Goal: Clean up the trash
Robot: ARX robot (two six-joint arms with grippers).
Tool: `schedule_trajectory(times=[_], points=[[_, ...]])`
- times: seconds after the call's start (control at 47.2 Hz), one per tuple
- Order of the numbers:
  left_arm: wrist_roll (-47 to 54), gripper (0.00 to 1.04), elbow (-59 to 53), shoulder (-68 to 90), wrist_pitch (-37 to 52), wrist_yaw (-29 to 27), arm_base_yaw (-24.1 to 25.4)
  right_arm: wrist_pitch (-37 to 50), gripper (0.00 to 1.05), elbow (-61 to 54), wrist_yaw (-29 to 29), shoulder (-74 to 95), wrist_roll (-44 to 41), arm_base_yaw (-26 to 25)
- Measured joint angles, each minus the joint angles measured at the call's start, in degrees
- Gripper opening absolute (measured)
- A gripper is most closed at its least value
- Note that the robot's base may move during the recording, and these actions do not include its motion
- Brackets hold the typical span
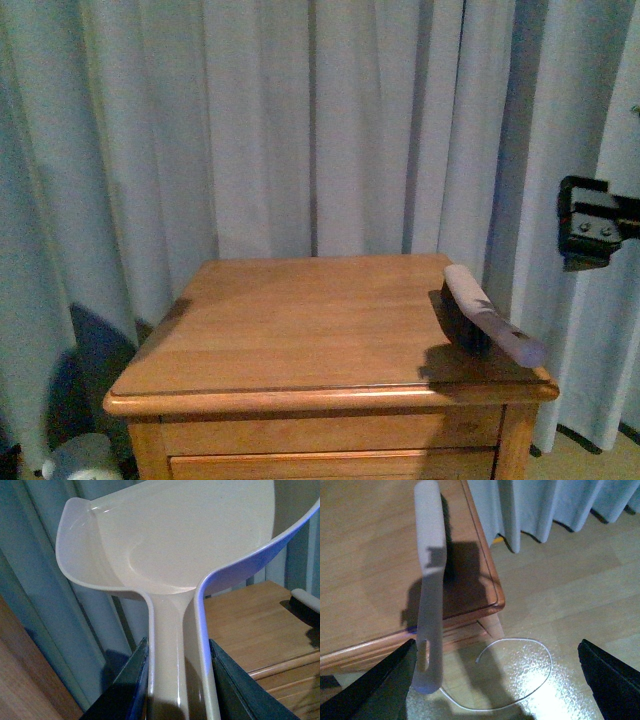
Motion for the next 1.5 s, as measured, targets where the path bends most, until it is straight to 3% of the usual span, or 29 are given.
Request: schedule_trajectory(times=[0.402, 1.08, 1.44, 1.504], points=[[0.00, 0.29, 0.00, 0.00, 0.00, 0.00, 0.00, -1.16, 0.97, 9.03, 2.16, 13.27, 4.61, 2.27], [0.00, 0.29, 0.00, 0.00, 0.00, 0.00, 0.00, 2.38, 0.97, 13.84, 3.21, 25.49, 7.10, 5.40], [0.00, 0.29, 0.00, 0.00, 0.00, 0.00, 0.00, 3.10, 0.29, 13.84, 1.88, 25.49, 6.38, 5.33], [0.00, 0.29, 0.00, 0.00, 0.00, 0.00, 0.00, 3.10, 0.22, 13.84, 1.86, 25.46, 6.29, 5.27]])
